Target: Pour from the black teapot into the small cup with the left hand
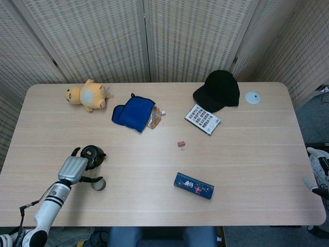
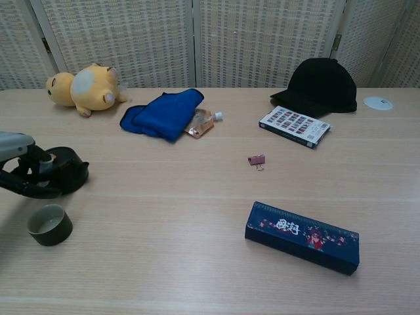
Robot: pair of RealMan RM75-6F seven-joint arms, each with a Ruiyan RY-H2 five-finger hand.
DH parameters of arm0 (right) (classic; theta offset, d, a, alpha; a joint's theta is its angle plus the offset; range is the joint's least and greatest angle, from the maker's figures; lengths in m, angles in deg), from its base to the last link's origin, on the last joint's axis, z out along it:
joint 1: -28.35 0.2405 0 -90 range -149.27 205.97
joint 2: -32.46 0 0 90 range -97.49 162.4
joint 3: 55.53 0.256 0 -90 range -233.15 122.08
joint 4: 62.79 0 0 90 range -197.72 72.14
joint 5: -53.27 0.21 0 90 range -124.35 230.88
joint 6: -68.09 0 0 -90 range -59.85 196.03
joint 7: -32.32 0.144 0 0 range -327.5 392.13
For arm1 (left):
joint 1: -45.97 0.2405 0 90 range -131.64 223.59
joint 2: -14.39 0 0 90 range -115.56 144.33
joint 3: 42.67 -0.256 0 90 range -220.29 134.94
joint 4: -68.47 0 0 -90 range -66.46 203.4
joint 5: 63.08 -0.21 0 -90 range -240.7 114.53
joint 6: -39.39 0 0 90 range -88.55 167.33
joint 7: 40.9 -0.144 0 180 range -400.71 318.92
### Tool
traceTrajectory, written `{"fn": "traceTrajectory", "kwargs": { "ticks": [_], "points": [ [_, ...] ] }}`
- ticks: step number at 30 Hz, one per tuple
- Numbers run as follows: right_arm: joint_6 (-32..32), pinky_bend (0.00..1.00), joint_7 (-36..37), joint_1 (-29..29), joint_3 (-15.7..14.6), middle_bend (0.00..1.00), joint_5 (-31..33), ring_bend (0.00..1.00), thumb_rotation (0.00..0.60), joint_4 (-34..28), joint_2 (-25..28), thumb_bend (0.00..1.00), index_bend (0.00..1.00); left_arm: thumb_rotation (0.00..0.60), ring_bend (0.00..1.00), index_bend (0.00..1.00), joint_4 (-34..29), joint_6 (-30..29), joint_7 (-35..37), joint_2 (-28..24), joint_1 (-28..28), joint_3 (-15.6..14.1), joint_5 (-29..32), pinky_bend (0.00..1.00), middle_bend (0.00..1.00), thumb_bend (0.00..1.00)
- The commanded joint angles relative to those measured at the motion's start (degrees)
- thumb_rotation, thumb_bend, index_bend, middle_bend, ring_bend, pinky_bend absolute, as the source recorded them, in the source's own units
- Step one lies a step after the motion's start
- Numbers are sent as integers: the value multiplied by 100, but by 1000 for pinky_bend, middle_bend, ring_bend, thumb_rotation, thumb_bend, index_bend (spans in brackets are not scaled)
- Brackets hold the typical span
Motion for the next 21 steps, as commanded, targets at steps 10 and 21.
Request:
{"fn": "traceTrajectory", "kwargs": {
  "ticks": [10, 21],
  "points": [
    [-17, 172, 24, -26, 6, 279, 16, 170, 600, 38, -20, 160, 239, 210, 485, 509, -82, 15, 41, 7, -11, -85, 74, 0, 515, 138],
    [-19, 172, 2, -28, 21, 279, 21, 170, 600, 50, -42, 159, 239, 206, 510, 539, -63, 80, 152, 25, -38, -143, 16, 0, 553, 138]
  ]
}}
